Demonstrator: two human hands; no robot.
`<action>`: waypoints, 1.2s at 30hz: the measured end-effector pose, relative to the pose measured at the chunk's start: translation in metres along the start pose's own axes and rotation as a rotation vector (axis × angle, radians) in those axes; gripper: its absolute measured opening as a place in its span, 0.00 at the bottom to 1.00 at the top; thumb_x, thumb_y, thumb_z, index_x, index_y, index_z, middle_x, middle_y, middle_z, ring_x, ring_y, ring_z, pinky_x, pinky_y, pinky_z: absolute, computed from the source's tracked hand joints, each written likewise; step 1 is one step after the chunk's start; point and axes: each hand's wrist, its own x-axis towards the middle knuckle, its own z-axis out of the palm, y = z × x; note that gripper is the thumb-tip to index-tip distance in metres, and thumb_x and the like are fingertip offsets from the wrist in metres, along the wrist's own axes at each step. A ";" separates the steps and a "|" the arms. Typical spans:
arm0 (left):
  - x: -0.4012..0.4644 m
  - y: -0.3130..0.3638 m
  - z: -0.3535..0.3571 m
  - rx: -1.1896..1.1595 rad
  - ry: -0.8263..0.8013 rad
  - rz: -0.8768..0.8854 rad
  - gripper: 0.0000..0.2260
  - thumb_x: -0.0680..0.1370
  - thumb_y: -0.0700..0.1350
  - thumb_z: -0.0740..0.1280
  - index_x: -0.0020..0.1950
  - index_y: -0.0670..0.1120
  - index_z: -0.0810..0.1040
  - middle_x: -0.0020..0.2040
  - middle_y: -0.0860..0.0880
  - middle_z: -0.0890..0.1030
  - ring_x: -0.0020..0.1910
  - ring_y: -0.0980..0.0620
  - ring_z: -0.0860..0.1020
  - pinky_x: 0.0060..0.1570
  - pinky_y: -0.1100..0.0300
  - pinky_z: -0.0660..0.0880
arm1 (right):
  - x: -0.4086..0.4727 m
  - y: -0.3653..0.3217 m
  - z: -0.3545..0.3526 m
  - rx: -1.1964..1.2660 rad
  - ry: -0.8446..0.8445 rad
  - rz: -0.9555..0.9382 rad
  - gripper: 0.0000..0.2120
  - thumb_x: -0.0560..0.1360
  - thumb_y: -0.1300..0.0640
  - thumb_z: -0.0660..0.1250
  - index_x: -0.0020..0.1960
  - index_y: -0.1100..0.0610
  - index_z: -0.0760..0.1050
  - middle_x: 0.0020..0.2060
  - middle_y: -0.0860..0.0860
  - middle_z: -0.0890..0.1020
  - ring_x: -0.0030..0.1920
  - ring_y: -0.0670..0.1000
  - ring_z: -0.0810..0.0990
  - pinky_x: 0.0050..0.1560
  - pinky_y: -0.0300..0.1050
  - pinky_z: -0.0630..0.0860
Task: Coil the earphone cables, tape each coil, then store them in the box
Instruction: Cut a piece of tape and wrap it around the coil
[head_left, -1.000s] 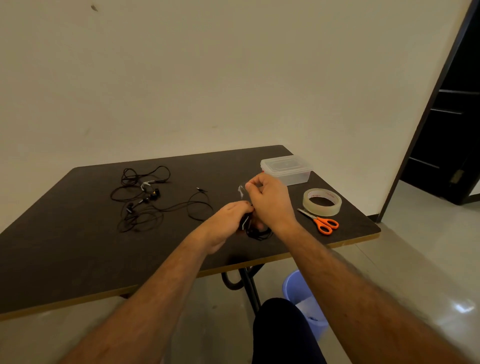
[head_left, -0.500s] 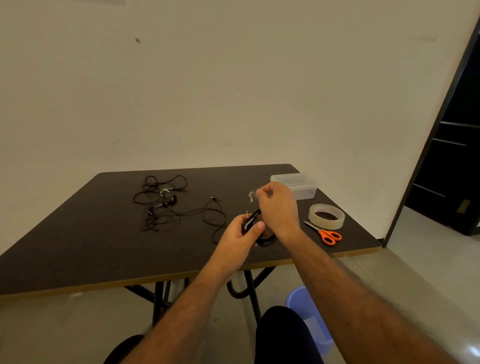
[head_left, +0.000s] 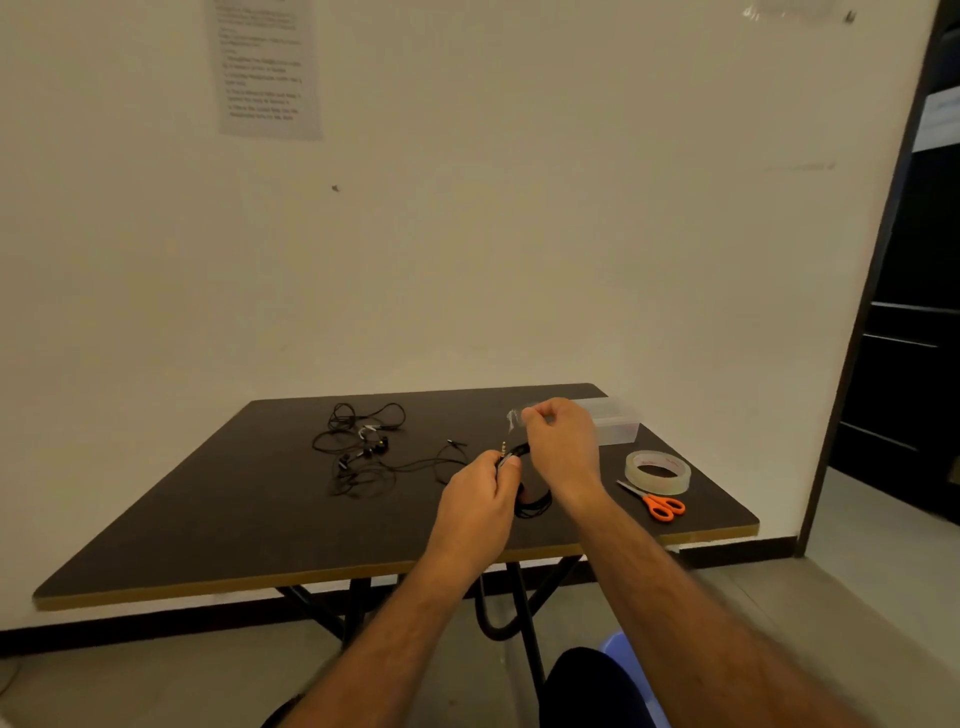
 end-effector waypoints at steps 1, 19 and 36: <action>-0.001 0.002 -0.005 0.015 -0.002 0.008 0.16 0.85 0.50 0.55 0.46 0.45 0.76 0.38 0.47 0.78 0.35 0.49 0.74 0.36 0.55 0.70 | -0.002 -0.003 0.001 0.020 -0.001 -0.006 0.07 0.80 0.54 0.63 0.49 0.55 0.78 0.40 0.48 0.80 0.39 0.43 0.76 0.34 0.33 0.66; 0.012 0.026 -0.047 0.053 -0.153 -0.076 0.14 0.84 0.51 0.55 0.49 0.45 0.76 0.41 0.48 0.84 0.44 0.45 0.81 0.50 0.48 0.77 | 0.010 -0.052 -0.090 -0.113 -0.521 -0.394 0.02 0.74 0.56 0.73 0.44 0.53 0.80 0.39 0.45 0.83 0.39 0.43 0.81 0.41 0.39 0.80; 0.012 0.044 -0.049 -0.313 -0.270 -0.239 0.13 0.85 0.50 0.56 0.56 0.43 0.75 0.36 0.46 0.82 0.40 0.47 0.80 0.49 0.45 0.80 | -0.008 -0.067 -0.073 -0.666 -0.447 -0.767 0.06 0.77 0.52 0.68 0.43 0.48 0.71 0.43 0.45 0.79 0.44 0.46 0.77 0.44 0.41 0.75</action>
